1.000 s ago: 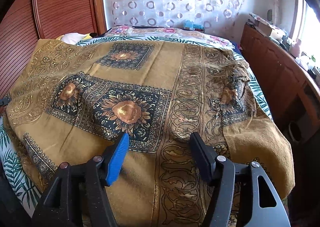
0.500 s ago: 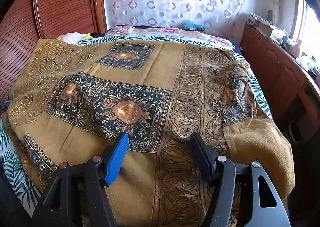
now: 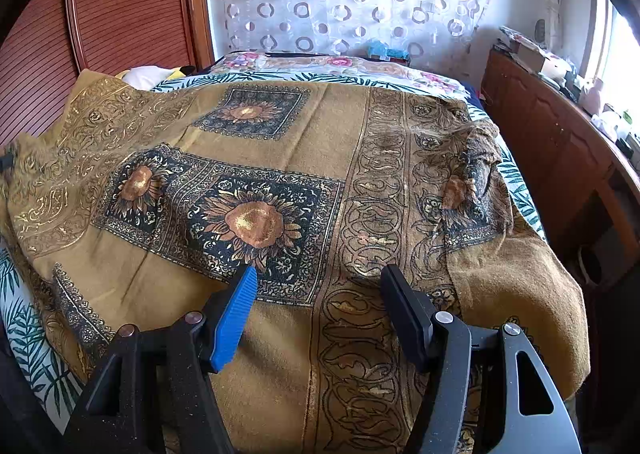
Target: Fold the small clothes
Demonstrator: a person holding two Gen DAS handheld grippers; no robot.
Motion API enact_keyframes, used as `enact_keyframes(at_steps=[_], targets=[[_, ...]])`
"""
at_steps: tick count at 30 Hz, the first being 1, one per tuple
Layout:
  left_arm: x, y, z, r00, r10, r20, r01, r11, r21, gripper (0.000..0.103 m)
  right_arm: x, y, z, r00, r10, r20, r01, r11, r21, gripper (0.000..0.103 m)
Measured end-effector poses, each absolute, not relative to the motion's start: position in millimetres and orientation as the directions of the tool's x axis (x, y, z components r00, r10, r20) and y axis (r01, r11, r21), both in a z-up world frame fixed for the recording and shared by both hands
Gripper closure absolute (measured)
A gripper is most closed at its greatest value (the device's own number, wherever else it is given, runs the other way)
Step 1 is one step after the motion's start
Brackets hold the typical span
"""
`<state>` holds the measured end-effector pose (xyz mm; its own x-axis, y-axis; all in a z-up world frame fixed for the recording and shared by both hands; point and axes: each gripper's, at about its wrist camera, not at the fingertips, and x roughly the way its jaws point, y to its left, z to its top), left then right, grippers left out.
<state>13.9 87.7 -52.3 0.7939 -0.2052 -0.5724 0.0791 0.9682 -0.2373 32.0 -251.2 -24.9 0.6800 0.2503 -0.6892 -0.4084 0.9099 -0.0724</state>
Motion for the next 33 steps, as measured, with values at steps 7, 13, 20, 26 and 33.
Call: enact_keyframes(at_steps=[7, 13, 20, 26, 33], targets=[[46, 47, -22, 0.809, -0.276, -0.518, 0.192, 0.958, -0.211, 0.098, 32, -251, -25, 0.680, 0.252, -0.689, -0.408, 0.910, -0.071, 0.037], [71, 0, -4, 0.789, -0.349, -0.505, 0.304, 0.937, -0.173, 0.098, 29, -252, -23, 0.683, 0.255, -0.684, -0.402, 0.914, -0.060, 0.037], [100, -56, 10, 0.743, -0.425, -0.517, 0.413, 0.899, -0.146, 0.099, 15, -272, -11, 0.704, 0.265, -0.658, -0.393, 0.918, -0.051, 0.037], [101, -97, 14, 0.690, -0.495, -0.529, 0.502, 0.853, -0.144, 0.099, 0, -289, 2, 0.733, 0.274, -0.623, -0.372, 0.928, -0.030, 0.037], [95, -98, -2, 0.668, -0.440, -0.600, 0.483, 0.870, -0.100, 0.062, 2, -280, -6, 0.723, 0.293, -0.626, -0.388, 0.922, -0.017, 0.037]])
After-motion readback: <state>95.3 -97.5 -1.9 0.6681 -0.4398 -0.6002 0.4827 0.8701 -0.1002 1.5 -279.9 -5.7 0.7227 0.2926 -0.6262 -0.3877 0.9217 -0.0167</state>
